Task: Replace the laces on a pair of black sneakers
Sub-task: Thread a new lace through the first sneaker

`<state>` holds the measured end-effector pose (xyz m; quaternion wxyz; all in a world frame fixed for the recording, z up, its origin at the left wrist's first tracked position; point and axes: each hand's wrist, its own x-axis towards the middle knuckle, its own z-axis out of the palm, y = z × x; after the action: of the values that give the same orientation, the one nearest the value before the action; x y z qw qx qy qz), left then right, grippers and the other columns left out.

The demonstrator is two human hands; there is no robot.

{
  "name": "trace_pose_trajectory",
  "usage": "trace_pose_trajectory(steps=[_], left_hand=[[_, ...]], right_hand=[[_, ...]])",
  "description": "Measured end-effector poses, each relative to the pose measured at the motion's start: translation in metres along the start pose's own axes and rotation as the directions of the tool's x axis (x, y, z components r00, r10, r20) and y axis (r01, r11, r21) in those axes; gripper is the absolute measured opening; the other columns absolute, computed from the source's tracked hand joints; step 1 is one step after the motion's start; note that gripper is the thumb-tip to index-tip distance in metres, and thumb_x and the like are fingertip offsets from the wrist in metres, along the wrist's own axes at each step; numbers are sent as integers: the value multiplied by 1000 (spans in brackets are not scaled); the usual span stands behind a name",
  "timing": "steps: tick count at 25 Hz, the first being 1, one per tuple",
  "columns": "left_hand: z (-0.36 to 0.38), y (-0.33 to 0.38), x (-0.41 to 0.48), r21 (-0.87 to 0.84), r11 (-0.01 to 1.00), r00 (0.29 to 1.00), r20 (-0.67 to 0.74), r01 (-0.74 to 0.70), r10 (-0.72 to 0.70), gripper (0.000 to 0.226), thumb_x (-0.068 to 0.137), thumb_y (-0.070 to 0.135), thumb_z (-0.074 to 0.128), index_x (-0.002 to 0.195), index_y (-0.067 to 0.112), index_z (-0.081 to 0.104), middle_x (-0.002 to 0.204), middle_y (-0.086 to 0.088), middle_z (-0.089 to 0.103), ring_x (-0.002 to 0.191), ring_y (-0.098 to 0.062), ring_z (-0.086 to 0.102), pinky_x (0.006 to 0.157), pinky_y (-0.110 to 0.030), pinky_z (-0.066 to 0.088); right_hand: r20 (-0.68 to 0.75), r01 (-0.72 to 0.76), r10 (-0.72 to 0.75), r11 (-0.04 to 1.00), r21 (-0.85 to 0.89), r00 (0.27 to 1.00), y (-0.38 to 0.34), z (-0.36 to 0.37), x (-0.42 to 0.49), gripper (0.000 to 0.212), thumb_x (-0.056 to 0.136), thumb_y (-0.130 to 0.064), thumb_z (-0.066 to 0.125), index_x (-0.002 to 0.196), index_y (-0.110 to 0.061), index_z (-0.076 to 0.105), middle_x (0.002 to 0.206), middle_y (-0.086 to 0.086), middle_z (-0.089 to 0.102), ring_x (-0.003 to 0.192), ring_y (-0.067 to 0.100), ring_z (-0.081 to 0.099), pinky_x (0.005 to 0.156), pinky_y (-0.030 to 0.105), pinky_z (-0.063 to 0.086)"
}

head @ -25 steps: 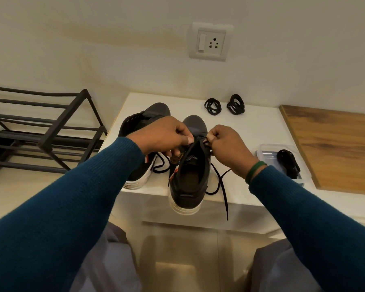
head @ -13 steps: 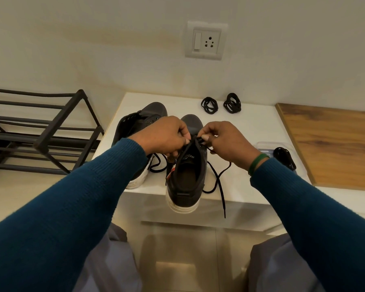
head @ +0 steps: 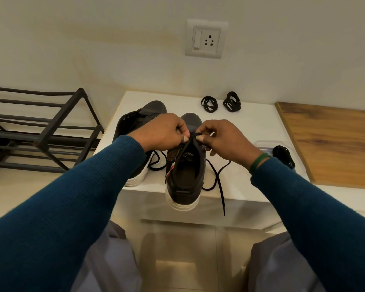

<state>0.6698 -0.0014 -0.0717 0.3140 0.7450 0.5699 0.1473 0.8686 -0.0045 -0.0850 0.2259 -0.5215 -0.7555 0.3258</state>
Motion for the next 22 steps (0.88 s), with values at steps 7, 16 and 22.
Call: trace_pose_trajectory(steps=[7,16,22], left_hand=[[2,2,1,31,999,1000,9,14,-14,11,94,15,59,93,21,68,83,6,69,69,-6,67,62,-17,52],[3,2,2,-20,992,991,59,124,-122,11,98,14,54,97,18,65,82,-8,73,61,-14,72,55,-23,60],[1,1,0,-157,965,977,79,208,-198,11,98,14,56,99,16,67,89,-14,74,62,-20,71,57,-32,62]], right_hand=[[32,-360,387,822,441,922,-2,6,5,15,97,-1,51,96,-5,65,86,13,70,83,25,68,78,40,61],[-33,-70,77,984,163,997,-1,2,1,10,98,-12,58,102,-12,68,97,12,68,81,22,71,68,30,62],[29,-344,384,788,510,923,-3,-1,2,14,97,-22,59,105,-12,66,110,11,68,88,21,68,77,35,62]])
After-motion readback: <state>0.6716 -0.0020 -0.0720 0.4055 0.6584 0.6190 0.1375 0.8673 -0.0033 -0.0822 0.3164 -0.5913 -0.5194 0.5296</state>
